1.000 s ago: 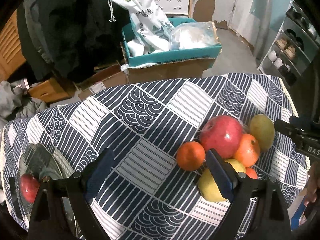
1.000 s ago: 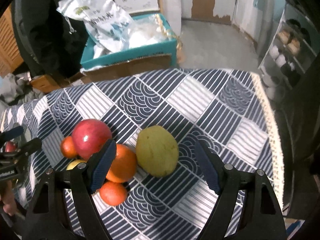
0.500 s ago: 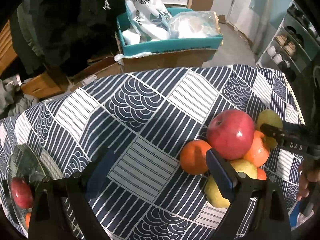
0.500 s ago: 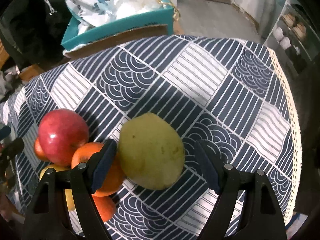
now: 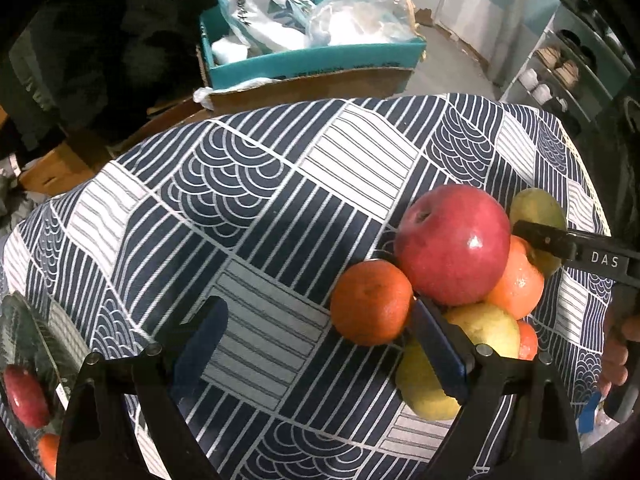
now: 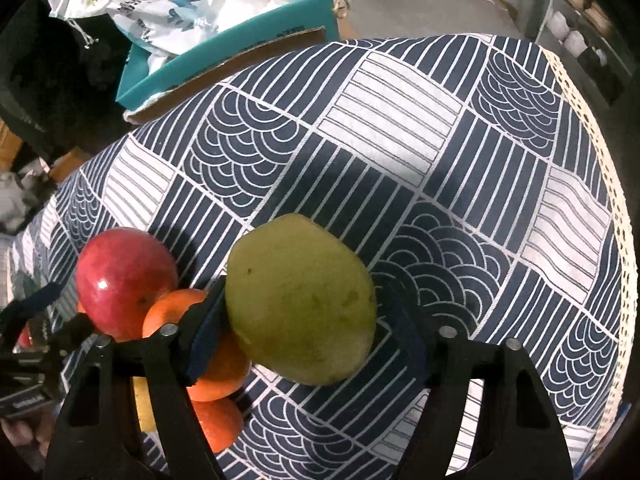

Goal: Organize fruits
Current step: 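Grasp the yellow pear with the right gripper while the left gripper approaches an orange, then lift the yellow pear with the right gripper while the left gripper grasps and lifts the orange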

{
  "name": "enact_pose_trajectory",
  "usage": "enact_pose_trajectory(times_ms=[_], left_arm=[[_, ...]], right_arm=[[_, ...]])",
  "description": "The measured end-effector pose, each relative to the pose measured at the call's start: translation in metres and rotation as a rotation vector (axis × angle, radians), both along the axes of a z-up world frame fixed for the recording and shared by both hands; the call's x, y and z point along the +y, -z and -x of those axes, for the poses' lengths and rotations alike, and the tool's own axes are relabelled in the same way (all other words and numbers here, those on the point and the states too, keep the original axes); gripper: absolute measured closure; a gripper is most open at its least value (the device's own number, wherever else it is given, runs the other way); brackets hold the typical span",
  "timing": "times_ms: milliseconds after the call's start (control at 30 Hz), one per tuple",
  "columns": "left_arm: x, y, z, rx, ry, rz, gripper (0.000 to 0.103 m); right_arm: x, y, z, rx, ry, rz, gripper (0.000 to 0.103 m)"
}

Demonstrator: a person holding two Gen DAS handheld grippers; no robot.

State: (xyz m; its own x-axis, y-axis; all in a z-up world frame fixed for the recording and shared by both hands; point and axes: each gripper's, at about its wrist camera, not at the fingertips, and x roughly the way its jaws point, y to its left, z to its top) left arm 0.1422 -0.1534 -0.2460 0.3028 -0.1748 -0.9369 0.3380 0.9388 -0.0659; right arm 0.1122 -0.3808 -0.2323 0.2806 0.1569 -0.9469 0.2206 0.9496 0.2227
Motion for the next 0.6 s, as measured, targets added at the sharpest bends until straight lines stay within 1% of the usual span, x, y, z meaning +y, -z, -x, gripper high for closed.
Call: enact_pose_trajectory(times_ms=[33,133,233,300,333,400,433,467,500,533,567,600], left_arm=[[-0.002,0.002,-0.001,0.006,0.005,-0.001,0.009],[-0.006,0.008,-0.002,0.018,0.019,-0.006,0.009],[-0.007,0.012,-0.003,0.021,0.010,-0.001,0.009],[-0.005,0.016,-0.005,0.040,0.003,0.013,0.012],[-0.004,0.018,-0.005,0.046,0.001,0.026,0.016],[-0.006,0.018,-0.004,0.038,0.008,0.027,0.017],[-0.008,0.018,-0.004,0.035,0.018,0.025,0.021],[-0.008,0.018,-0.003,0.035,0.025,0.042,0.025],[-0.009,0.017,-0.003,0.041,0.031,0.056,0.032],[-0.010,0.017,-0.003,0.043,0.039,0.065,0.042],[-0.012,0.015,-0.002,0.047,0.056,0.084,0.048],[-0.015,0.014,-0.001,0.046,0.068,0.090,0.057]], right_arm=[[0.001,-0.001,0.000,-0.004,-0.006,-0.009,0.036],[0.004,-0.001,0.000,0.004,-0.009,0.007,0.036],[0.001,0.000,0.002,0.007,-0.003,-0.010,0.036],[0.001,0.000,0.002,0.008,-0.005,-0.017,0.035],[0.000,0.000,0.003,0.008,-0.003,-0.020,0.035],[0.001,0.000,0.003,0.007,-0.001,-0.023,0.035],[0.001,0.000,0.004,0.007,-0.002,-0.023,0.035],[0.001,0.000,0.004,0.004,-0.003,-0.022,0.035],[0.001,0.000,0.004,-0.004,-0.006,-0.017,0.036],[0.002,0.000,0.005,-0.010,-0.008,-0.013,0.036],[0.003,-0.001,0.007,-0.016,-0.011,-0.005,0.036],[0.004,-0.002,0.008,-0.021,-0.013,0.013,0.036]])
